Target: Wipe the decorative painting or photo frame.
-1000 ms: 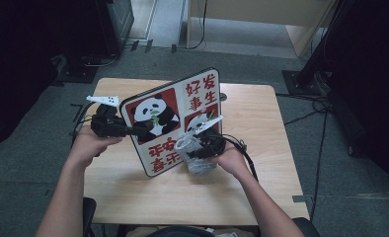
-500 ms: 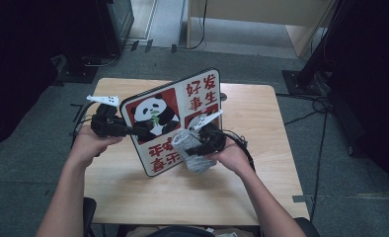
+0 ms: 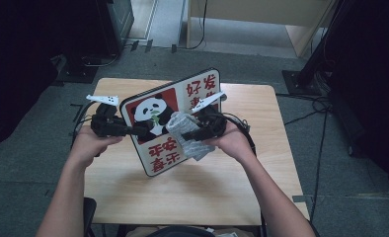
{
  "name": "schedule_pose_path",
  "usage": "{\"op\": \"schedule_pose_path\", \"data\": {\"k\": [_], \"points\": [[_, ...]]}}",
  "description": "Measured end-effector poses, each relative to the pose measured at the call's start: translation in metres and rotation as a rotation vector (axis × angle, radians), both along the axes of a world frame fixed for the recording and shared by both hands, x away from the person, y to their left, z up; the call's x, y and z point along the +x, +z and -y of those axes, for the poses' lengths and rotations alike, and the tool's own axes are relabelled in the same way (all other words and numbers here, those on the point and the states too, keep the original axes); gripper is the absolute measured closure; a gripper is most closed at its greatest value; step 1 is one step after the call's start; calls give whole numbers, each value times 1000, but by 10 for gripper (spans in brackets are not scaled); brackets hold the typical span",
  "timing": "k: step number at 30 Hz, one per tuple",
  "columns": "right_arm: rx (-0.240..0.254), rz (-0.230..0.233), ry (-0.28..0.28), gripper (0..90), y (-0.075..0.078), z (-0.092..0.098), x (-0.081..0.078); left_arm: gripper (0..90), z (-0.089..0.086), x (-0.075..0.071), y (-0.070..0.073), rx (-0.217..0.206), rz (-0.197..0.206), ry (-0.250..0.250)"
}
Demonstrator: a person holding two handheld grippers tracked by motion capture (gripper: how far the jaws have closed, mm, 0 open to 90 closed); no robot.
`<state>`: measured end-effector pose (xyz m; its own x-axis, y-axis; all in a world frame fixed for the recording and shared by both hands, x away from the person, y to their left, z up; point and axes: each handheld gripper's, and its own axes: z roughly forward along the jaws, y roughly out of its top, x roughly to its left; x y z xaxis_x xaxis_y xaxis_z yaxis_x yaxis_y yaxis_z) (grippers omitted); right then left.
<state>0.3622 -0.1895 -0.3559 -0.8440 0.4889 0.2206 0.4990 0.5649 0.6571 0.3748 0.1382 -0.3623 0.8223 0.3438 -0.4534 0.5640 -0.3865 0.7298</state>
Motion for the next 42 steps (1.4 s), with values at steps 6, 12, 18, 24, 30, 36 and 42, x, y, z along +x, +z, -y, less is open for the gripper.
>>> {"op": "schedule_pose_path", "data": {"k": [6, 12, 18, 24, 30, 36, 42], "points": [[8, 30, -7, 664, 23, -3, 4, 728, -1, 1, 0, -9, -13, 2], [5, 60, -3, 663, 50, -9, 9, 733, -1, 0, 0, -9, -14, 6], [26, 75, 12, 662, 70, -16, 11, 743, -1, 0, 0, -2, 1, 7], [30, 115, 20, 660, 92, -28, 13, 750, -1, 0, 0, 1, 15, 0], [30, 142, 26, 659, 108, -37, 16, 753, -1, 0, 0, -1, 20, -3], [11, 135, 23, 658, 102, -43, 22, 755, -2, 0, -1, -2, 19, -3], [17, 121, 27, 657, 91, -44, 24, 759, -2, -1, 0, 1, 27, -4]]}}
